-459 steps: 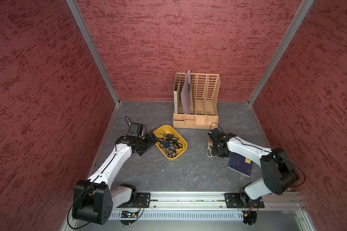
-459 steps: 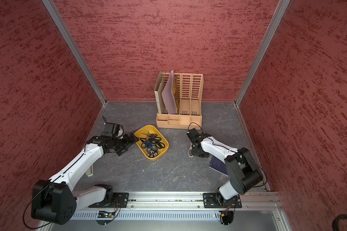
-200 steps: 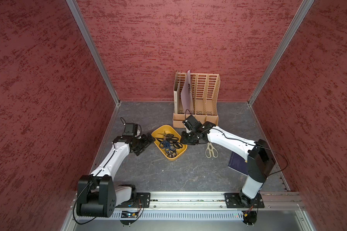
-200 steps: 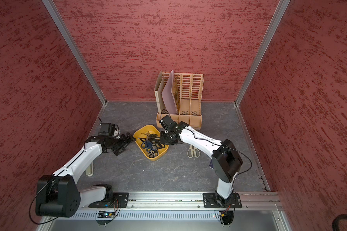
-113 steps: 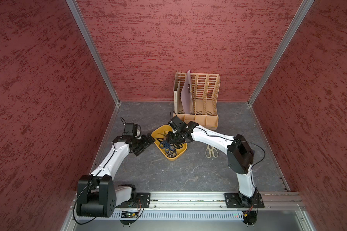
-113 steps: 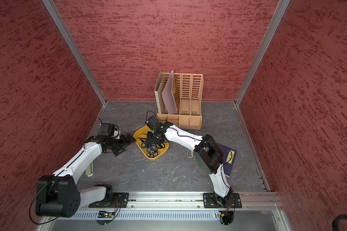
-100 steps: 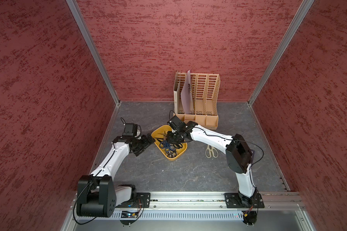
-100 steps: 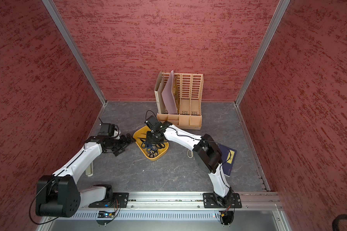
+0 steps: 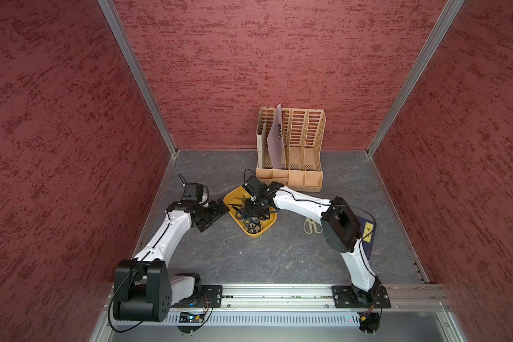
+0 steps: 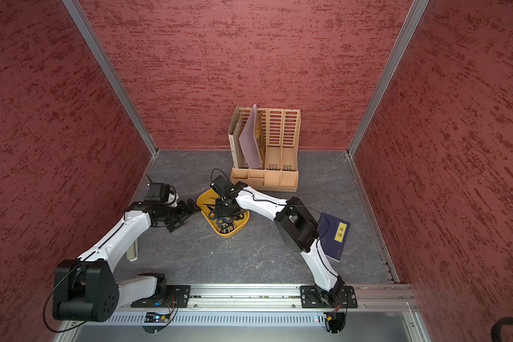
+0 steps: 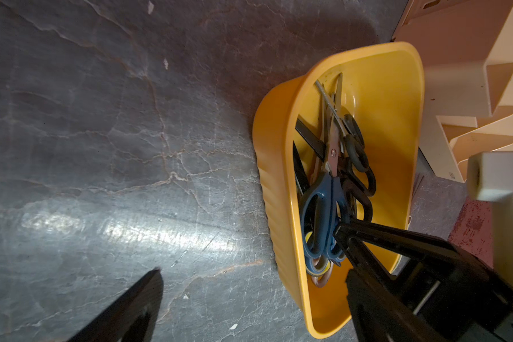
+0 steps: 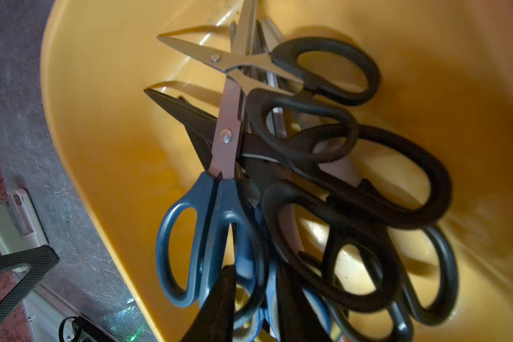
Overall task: Take the scissors out of the storage box
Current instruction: Pick up the scissors from the storage box.
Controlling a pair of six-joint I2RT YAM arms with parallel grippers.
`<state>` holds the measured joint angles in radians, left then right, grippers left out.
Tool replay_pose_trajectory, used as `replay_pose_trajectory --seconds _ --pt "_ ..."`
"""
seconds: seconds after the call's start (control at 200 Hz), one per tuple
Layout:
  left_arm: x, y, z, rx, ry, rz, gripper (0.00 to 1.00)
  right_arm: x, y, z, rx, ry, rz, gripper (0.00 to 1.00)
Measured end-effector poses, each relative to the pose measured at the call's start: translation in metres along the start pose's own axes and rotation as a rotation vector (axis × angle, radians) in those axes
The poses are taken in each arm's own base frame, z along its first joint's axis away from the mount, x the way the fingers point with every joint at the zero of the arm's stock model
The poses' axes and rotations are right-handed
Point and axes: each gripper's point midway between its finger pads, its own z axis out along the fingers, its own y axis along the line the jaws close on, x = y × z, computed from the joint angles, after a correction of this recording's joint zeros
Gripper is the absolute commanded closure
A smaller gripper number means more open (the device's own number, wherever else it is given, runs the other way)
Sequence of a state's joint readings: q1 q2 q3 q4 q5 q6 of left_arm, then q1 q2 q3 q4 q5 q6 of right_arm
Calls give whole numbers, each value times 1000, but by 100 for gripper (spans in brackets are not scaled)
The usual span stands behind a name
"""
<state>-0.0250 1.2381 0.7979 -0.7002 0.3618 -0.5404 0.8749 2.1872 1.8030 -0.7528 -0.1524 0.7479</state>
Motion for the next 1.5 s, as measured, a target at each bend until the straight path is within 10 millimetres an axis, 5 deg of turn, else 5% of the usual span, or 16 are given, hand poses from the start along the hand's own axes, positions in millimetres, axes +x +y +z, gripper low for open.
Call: replay_pose_trajectory --seconds 0.265,0.596,0.947,1.257,1.498 --pt "0 4 -1 -9 3 2 0 1 -2 2 18 12 5 93" --pt "2 5 -2 -11 13 22 0 3 -4 -3 29 18 4 100" --pt "6 2 2 21 39 35 0 27 -3 -60 -40 12 1 100" --pt "5 -3 -4 46 18 -24 0 55 -7 -76 -84 71 -27 100" --pt "21 -17 -15 68 -2 -21 0 82 -29 -127 -97 29 -73 100"
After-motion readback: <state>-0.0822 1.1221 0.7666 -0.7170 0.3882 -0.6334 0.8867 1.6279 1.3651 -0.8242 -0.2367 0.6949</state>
